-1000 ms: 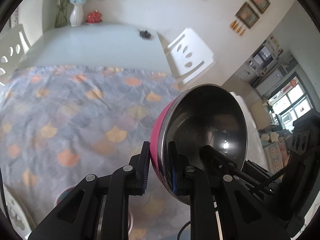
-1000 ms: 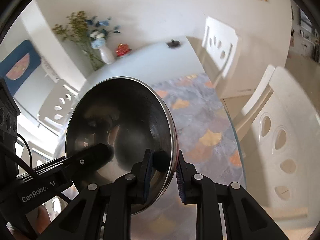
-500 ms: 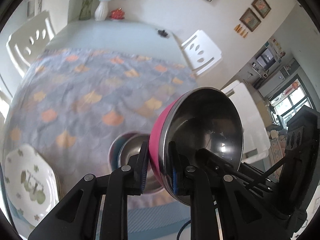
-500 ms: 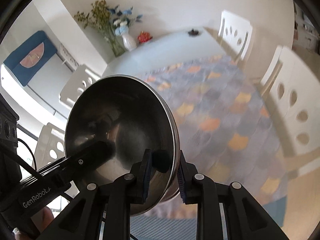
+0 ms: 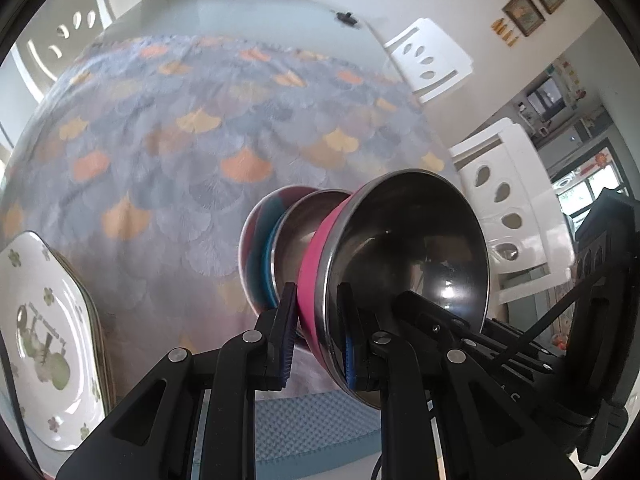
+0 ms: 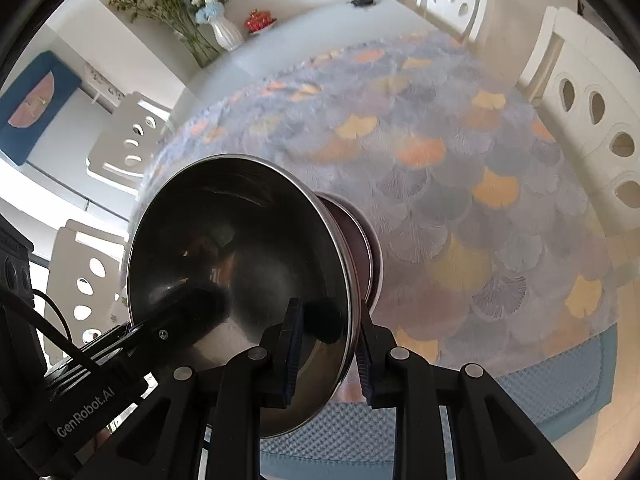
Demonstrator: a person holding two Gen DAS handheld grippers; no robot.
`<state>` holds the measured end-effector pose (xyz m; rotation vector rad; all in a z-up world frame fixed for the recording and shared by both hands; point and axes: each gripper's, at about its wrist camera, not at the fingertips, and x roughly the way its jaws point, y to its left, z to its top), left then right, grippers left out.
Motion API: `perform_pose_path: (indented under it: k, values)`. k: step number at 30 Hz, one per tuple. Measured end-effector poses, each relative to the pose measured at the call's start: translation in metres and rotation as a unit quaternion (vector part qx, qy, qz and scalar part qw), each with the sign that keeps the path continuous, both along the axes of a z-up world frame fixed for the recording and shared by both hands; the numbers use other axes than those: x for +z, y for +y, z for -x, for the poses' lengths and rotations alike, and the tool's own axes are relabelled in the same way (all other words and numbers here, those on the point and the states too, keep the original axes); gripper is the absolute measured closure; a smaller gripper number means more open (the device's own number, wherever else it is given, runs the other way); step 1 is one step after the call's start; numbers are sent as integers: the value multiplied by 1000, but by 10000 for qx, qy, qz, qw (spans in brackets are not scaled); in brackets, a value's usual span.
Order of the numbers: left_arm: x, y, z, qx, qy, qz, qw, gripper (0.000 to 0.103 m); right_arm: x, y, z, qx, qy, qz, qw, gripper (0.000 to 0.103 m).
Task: Organize plates and bowls
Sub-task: 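Lift the pink steel bowl off the cloth with both grippers, then lower the pink steel bowl into the blue steel bowl with both grippers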
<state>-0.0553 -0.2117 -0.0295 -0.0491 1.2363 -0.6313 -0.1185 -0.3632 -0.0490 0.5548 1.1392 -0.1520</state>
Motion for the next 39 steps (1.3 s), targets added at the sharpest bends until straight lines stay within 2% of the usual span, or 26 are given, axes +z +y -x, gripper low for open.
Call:
perform_pose_path:
  k: [8, 15, 17, 22, 31, 35, 39]
  values:
    - [-12, -8, -11, 146, 98, -226, 9996, 88, -14, -7, -18, 228, 254, -94, 9994, 79]
    - [-17, 0, -19, 361, 383, -65, 9986, 84, -19, -12, -27, 361, 389, -276, 9982, 79]
    - [-16, 6, -20, 519, 329, -136, 9980, 85, -18, -11, -27, 412, 393, -295, 9979, 79]
    - [-13, 16, -26, 666, 367, 80, 9971, 85, -17, -11, -27, 414, 346, -302, 9981, 79]
    - [-15, 14, -22, 731, 243, -5, 9970, 85, -7, -16, -26, 355, 280, -230, 9987, 79]
    - [-12, 13, -21, 727, 58, -166, 9972, 85, -5, -22, -23, 309, 296, -210, 9989, 77]
    - [-11, 16, -22, 735, 70, -160, 9971, 85, 0, -25, -19, 268, 257, -217, 9991, 77]
